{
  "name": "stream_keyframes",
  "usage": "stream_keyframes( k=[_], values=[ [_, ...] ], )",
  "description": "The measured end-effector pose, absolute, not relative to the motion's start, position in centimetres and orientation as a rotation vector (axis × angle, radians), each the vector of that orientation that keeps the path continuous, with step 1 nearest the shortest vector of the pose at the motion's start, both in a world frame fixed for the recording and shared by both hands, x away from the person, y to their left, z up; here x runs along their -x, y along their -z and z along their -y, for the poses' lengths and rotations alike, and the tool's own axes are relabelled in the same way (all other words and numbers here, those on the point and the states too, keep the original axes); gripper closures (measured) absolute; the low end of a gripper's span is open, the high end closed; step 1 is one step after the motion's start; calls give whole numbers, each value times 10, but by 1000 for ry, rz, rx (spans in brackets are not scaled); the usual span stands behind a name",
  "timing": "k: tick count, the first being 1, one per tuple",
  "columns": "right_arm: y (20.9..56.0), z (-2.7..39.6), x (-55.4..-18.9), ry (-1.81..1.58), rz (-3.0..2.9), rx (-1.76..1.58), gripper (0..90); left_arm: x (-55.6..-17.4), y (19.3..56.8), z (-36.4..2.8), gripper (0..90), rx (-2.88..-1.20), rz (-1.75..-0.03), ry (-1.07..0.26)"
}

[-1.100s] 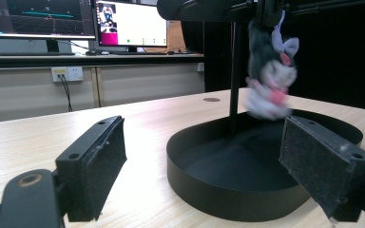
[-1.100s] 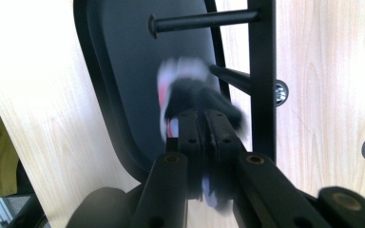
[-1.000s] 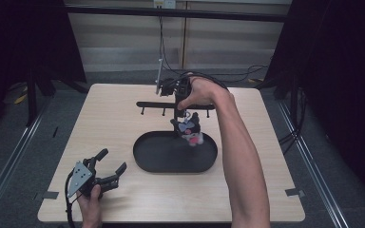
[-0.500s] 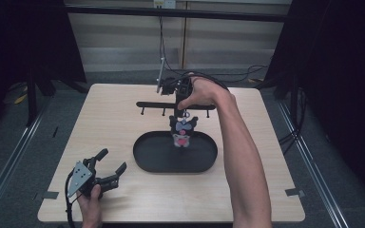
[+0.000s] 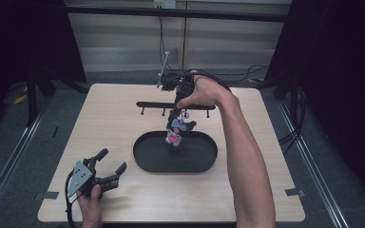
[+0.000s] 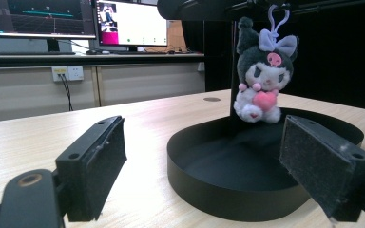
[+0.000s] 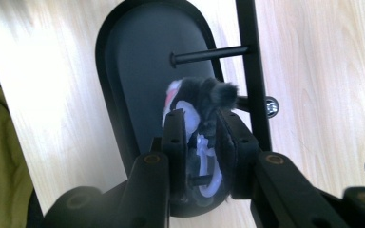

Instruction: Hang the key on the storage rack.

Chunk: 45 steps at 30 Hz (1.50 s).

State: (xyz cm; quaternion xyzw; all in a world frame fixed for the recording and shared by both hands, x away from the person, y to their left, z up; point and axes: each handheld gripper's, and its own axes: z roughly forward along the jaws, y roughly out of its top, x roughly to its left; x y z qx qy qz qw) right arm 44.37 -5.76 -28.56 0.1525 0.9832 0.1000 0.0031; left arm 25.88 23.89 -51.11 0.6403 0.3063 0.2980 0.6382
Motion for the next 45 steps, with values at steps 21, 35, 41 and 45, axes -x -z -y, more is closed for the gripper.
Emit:
stream_keyframes(
  k=[21, 35, 41, 45],
  values=[
    [283, 78, -407, -538, -3013, -569, 543, -259, 511, -239, 153, -1470, -696, -681],
    [295, 98, -369, -751, -2953, -606, 510, -259, 511, -240, 153, -1476, -694, -682],
    [302, 108, -352, -866, -2895, -598, 461, -259, 511, -240, 154, -1476, -695, -683],
    [312, 118, -341, -963, -2832, -619, 424, -259, 511, -239, 153, -1473, -695, -683]
  ],
)
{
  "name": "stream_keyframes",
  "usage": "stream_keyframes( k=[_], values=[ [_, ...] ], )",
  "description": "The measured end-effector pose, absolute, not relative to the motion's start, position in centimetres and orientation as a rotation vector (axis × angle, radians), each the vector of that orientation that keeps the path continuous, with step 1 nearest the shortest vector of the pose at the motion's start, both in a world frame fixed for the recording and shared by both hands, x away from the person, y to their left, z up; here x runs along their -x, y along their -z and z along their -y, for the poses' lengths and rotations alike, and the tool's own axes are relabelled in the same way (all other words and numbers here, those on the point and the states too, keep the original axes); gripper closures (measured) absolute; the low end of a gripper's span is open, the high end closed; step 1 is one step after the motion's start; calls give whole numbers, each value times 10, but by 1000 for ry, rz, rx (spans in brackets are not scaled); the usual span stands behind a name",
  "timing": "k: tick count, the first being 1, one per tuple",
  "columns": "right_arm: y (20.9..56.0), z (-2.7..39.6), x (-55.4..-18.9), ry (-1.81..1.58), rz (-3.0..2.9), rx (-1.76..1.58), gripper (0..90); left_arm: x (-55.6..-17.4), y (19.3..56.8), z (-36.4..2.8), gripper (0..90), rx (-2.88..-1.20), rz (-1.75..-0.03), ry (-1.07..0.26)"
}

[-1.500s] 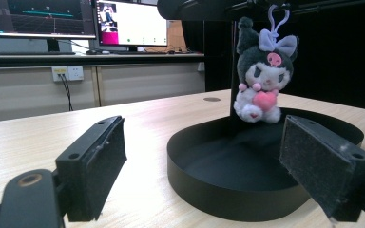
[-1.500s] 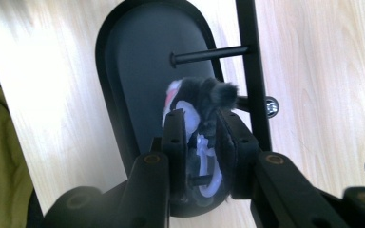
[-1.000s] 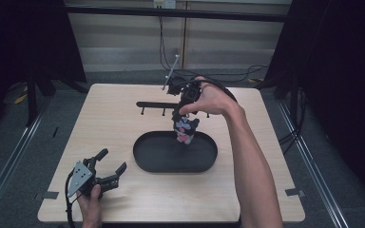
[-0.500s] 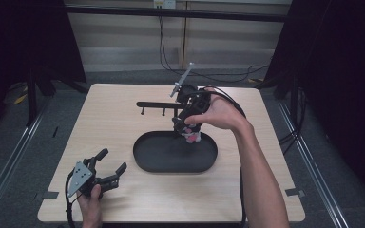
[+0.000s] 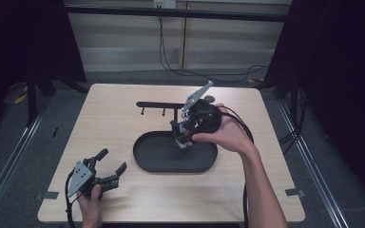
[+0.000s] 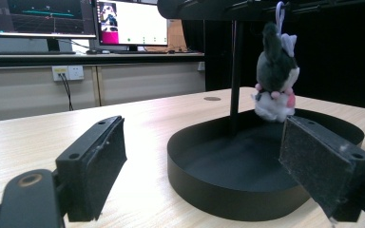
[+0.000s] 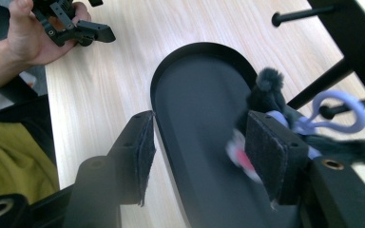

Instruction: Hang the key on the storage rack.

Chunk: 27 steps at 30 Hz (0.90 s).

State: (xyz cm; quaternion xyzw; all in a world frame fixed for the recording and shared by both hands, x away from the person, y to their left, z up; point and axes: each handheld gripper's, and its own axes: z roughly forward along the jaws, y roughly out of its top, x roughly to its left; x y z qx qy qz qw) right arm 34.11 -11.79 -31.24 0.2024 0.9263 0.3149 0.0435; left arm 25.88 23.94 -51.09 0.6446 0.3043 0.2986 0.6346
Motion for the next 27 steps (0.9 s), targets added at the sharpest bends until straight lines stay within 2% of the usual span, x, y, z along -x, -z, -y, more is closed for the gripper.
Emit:
stream_keyframes(
  k=[11, 18, 27],
  values=[
    [359, 146, -314, -1184, -2675, -715, 299, -259, 511, -240, 154, -1477, -696, -687],
    [390, 170, -292, -1365, -2457, -862, 140, -259, 511, -240, 154, -1476, -697, -687],
    [434, 193, -267, -1384, -2243, -999, 146, -259, 511, -240, 154, -1477, -696, -688]
  ],
)
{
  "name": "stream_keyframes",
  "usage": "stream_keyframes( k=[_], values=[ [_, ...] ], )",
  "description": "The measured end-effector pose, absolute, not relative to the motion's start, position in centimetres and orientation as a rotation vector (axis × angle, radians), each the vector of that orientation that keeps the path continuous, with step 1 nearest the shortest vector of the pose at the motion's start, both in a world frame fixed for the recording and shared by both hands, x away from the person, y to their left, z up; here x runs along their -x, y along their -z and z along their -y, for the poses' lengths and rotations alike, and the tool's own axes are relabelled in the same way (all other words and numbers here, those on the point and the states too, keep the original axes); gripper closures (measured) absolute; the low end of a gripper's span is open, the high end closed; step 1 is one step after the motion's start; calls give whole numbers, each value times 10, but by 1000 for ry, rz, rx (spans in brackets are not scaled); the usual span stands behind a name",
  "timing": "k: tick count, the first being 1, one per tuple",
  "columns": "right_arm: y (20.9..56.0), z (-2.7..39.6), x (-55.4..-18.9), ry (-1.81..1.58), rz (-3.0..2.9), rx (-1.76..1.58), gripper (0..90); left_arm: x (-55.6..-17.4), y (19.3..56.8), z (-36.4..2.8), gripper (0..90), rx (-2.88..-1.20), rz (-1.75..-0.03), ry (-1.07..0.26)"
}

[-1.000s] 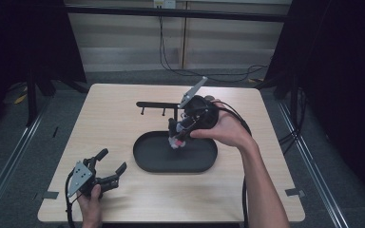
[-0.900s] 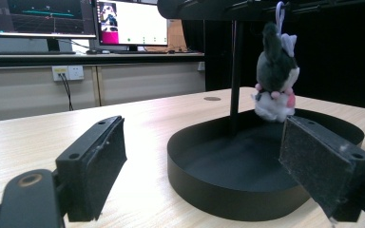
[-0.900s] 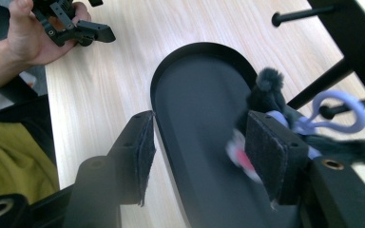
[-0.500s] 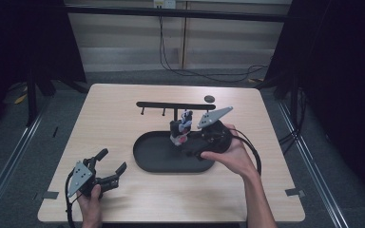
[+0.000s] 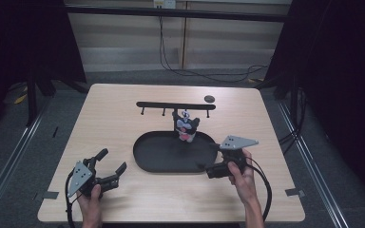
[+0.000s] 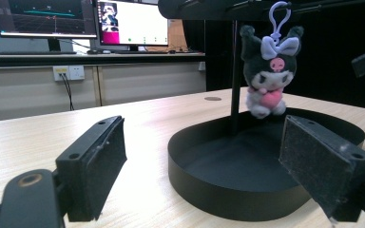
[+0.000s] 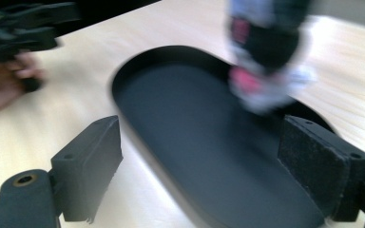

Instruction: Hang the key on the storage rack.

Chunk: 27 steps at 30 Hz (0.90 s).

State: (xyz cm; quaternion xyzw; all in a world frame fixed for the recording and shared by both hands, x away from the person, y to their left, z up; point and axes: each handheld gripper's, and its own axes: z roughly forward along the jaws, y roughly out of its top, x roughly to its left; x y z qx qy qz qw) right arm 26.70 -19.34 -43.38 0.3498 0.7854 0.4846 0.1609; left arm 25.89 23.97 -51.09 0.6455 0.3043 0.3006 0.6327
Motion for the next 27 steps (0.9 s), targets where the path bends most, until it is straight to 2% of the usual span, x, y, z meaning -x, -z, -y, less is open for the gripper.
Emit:
stream_keyframes(
  k=[8, 12, 27],
  values=[
    [476, 201, -240, -1310, -1876, -1095, 148, -259, 511, -240, 154, -1477, -697, -688],
    [495, 201, -234, -1322, -1749, -1128, 184, -259, 511, -240, 154, -1476, -697, -689],
    [513, 204, -211, -1497, -1456, -946, 142, -259, 511, -240, 154, -1479, -698, -696]
  ],
)
